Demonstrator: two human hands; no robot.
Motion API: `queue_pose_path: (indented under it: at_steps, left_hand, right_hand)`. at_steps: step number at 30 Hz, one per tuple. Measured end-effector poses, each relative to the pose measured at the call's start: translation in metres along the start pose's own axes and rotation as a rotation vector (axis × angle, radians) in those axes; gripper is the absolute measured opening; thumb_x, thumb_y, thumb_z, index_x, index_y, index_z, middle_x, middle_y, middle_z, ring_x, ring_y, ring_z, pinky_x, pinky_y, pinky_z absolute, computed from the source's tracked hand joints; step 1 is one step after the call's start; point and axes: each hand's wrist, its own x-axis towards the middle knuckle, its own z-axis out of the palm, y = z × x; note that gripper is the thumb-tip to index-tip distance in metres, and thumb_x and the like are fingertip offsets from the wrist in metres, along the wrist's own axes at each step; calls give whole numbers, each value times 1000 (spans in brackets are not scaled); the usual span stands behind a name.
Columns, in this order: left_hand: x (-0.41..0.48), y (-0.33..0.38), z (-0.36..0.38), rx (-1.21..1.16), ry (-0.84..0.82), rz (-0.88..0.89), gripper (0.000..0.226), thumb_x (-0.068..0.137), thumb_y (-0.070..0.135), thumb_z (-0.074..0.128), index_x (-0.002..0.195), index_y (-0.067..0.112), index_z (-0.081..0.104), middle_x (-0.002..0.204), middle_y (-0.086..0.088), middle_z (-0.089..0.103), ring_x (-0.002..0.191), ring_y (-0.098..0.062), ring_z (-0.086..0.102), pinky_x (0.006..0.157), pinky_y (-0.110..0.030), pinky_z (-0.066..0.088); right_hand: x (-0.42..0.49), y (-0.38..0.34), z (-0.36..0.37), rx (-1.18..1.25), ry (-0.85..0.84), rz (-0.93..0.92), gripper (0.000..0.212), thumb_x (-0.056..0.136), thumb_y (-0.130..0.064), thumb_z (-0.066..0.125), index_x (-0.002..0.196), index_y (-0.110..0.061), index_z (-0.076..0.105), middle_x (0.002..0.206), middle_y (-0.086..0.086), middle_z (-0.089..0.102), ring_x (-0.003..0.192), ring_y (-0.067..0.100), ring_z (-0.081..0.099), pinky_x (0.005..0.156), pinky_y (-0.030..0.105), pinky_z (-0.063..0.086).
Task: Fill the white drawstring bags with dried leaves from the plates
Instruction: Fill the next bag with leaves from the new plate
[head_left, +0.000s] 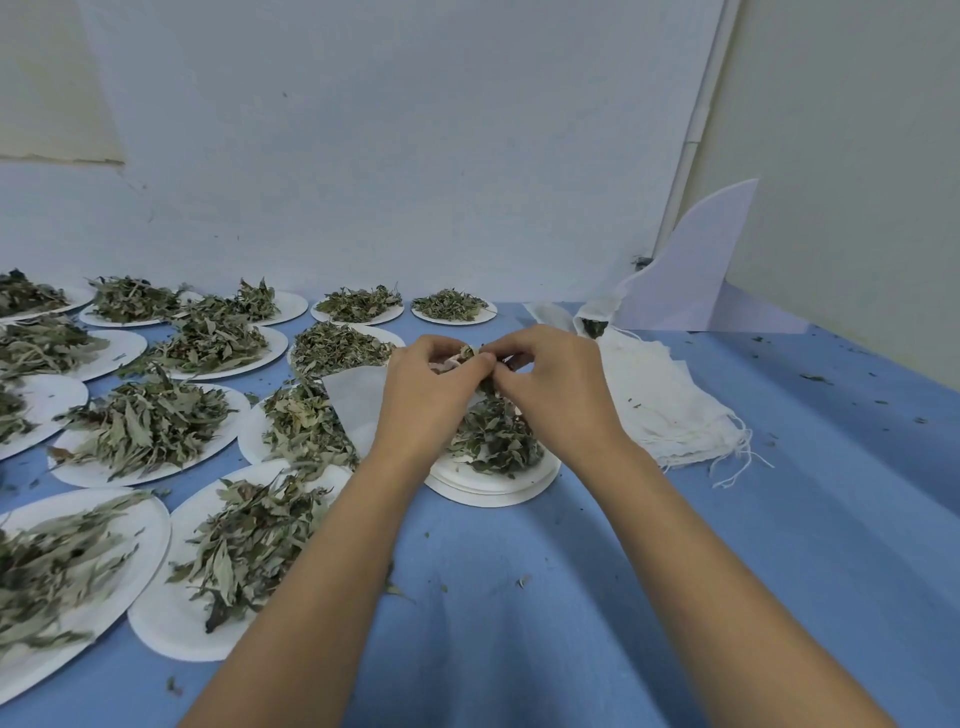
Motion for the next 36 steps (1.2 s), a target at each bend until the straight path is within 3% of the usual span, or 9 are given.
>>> queue_pose_path:
  at_steps: [5, 10, 13, 16, 21, 24, 29, 32, 36]
  left_hand:
    - [2, 3, -1, -250, -1, -55, 23, 81, 11, 72, 99, 15, 58, 96, -3, 63, 78, -9, 66, 75, -27, 58]
    - [1, 1, -5, -369, 52, -39, 25, 77, 1, 74, 92, 15, 60, 90, -2, 63, 72, -13, 65, 59, -17, 53]
    - [1, 0, -5, -287, 69, 17, 28, 74, 2, 77, 88, 19, 59, 86, 1, 63, 77, -17, 62, 66, -25, 55]
    - [-1, -2, -2, -209, 79, 38, 29, 72, 4, 79, 82, 22, 58, 84, 6, 58, 83, -20, 58, 77, -35, 53]
    - [-1, -3, -4, -202, 52, 28, 28, 72, 5, 79, 79, 22, 58, 85, 1, 61, 85, -20, 57, 76, -31, 50]
    - [-1, -4, -7, -206, 46, 18, 27, 72, 6, 79, 79, 23, 59, 84, 3, 61, 86, -18, 56, 80, -34, 50]
    - [-1, -2, -9, -238, 44, 37, 28, 70, 5, 80, 78, 24, 60, 74, 9, 62, 72, -8, 59, 71, -23, 53]
    - [-2, 2, -12, -214, -2, 54, 28, 70, 8, 81, 80, 25, 62, 89, 0, 67, 96, -25, 62, 93, -44, 51]
    - [-5, 6, -14, -182, -81, 84, 27, 70, 6, 80, 79, 26, 64, 86, -5, 66, 81, -23, 54, 91, -47, 49]
  right_hand:
    - [1, 0, 0, 178, -4, 68, 16, 81, -10, 67, 92, -18, 76, 73, -25, 60, 72, -14, 57, 65, 0, 39]
    - [0, 3, -2, 307, -153, 85, 28, 80, -13, 69, 105, -25, 72, 94, -16, 68, 89, -6, 62, 76, 6, 46]
    - [1, 4, -3, 481, -175, 160, 31, 81, -14, 62, 109, -30, 63, 97, -6, 69, 90, 8, 65, 84, 32, 55]
    - [1, 5, -2, 476, -127, 202, 23, 87, -11, 53, 102, -28, 58, 87, 0, 70, 85, 16, 66, 85, 42, 54]
    - [0, 5, 0, 407, -46, 146, 18, 88, -9, 62, 102, -21, 59, 85, -6, 64, 68, 11, 67, 68, 24, 56]
    - [0, 5, -3, 445, -38, 163, 20, 85, -10, 68, 101, -19, 60, 83, -7, 60, 65, 13, 68, 65, 23, 57]
    - [2, 6, -6, 413, -7, 166, 16, 82, -20, 71, 92, -29, 62, 79, -10, 62, 69, 7, 64, 68, 21, 50]
    - [5, 7, -8, 480, 31, 220, 10, 89, -22, 62, 91, -31, 66, 96, -7, 62, 85, 7, 59, 77, 24, 48]
    - [5, 8, -12, 689, -95, 305, 24, 98, -10, 47, 98, -17, 69, 90, -4, 68, 79, 9, 63, 77, 24, 54]
